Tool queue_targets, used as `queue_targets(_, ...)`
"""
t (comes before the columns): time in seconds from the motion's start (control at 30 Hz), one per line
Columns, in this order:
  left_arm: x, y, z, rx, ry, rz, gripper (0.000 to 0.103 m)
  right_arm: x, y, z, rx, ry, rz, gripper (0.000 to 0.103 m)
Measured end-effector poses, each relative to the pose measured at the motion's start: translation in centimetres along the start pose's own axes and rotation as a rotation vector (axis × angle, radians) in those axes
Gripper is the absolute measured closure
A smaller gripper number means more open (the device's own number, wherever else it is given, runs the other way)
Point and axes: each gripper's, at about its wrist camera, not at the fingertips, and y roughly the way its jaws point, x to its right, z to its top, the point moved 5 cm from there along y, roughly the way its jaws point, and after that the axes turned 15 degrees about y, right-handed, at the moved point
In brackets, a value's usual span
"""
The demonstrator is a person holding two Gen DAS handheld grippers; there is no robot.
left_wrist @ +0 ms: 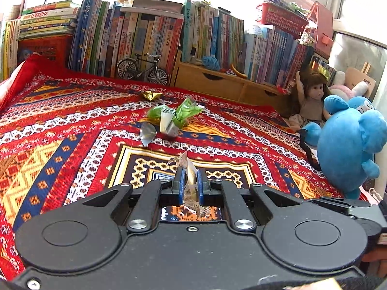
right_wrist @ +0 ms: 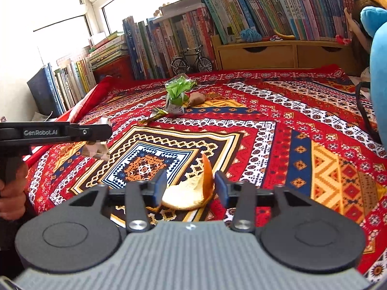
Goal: Collect trash
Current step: 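Grasp the small orange peel piece with the right gripper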
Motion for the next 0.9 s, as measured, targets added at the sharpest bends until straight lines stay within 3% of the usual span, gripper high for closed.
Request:
queue_targets(0.23,0.1,-0.5,-1.1,-0.006,0.005,-0.004,0.093,0.2,2.3,-0.7,-0.006,0.024,-0.044,0.040)
queue_targets(0.27,0.1,-0.5,-1.2,-0.007,0.007,-0.003,0.093,0.3,2.5,-0.8,-0.009,0.034,-0.046,0.044)
queue_targets(0.3,0.1,-0.6,-1.4,-0.007,0.008,-0.003,0.093,0.4,2.6,-1.0,-0.001,0.038,-0.048,0.060)
queue_targets(0.33,0.1,-0.7,-1.5,-0.008,0.007,-0.004,0.093,0.4,2.6,-1.0,0.007,0.037,-0.053,0.066)
queue_targets(0.4,0.2,-0.8,-1.7,-0.009,0.005,-0.008,0.093,0.4,2.4,-1.0,0.020,0.036,-0.078,0.091)
queue_targets(0.9,1.7,-4.7,-3.3,0.019,0.025,-0.046,0.093,0.6,-4.2,-2.3,0.063,0.054,-0.017,0.092)
